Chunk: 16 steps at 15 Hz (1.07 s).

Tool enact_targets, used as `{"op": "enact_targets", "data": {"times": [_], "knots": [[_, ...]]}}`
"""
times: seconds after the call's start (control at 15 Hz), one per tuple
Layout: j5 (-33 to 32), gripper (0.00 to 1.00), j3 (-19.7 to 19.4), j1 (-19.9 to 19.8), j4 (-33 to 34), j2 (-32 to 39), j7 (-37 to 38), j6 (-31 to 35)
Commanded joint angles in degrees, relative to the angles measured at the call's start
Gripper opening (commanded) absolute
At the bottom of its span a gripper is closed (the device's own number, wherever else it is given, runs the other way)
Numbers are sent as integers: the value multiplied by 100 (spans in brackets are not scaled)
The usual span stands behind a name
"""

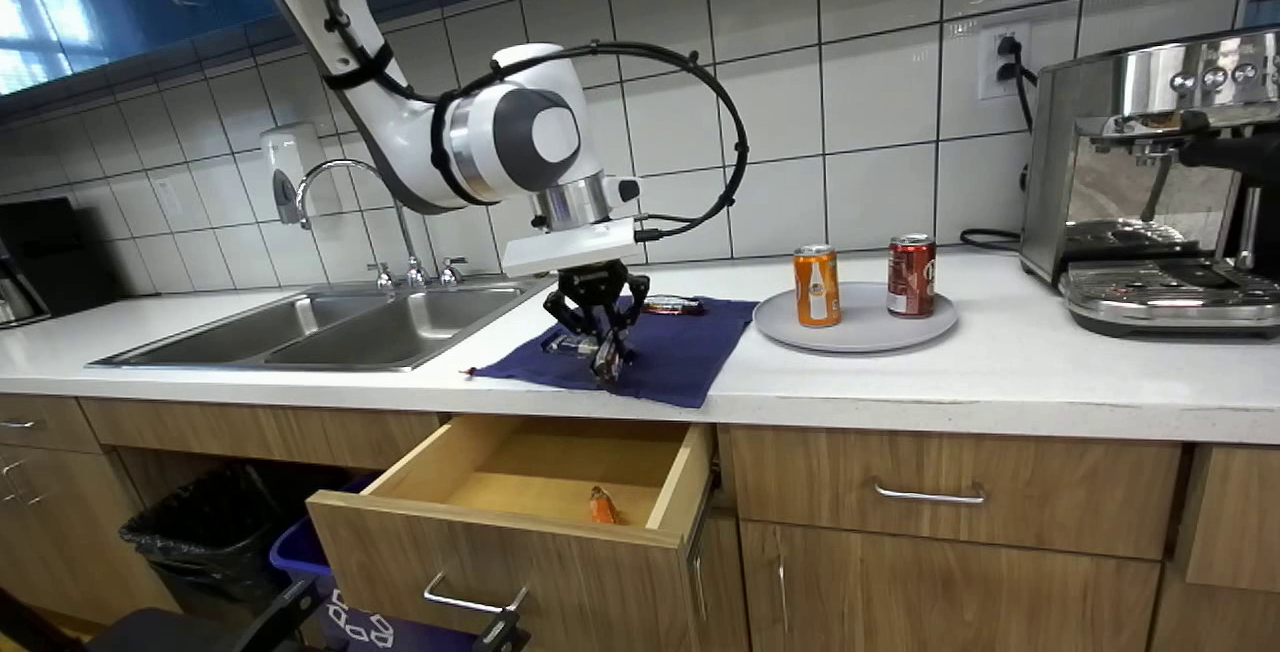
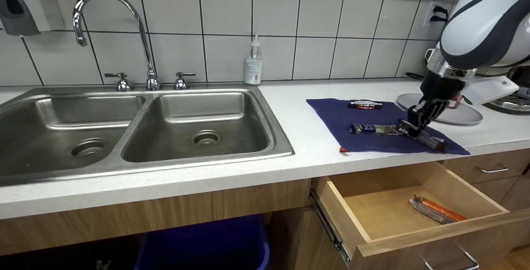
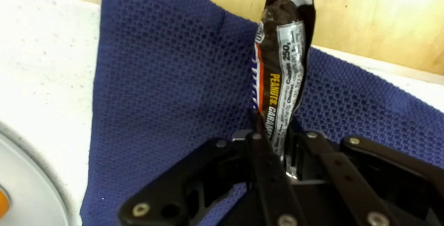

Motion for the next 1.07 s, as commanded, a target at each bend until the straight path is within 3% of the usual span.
{"op": "enact_targets", "data": {"times": [0.0,1.0], "knots": [[-407,4,-115,99,-642,-523,-62,249],[-2084,4,-439,306,-1398,-850,-90,533]]}}
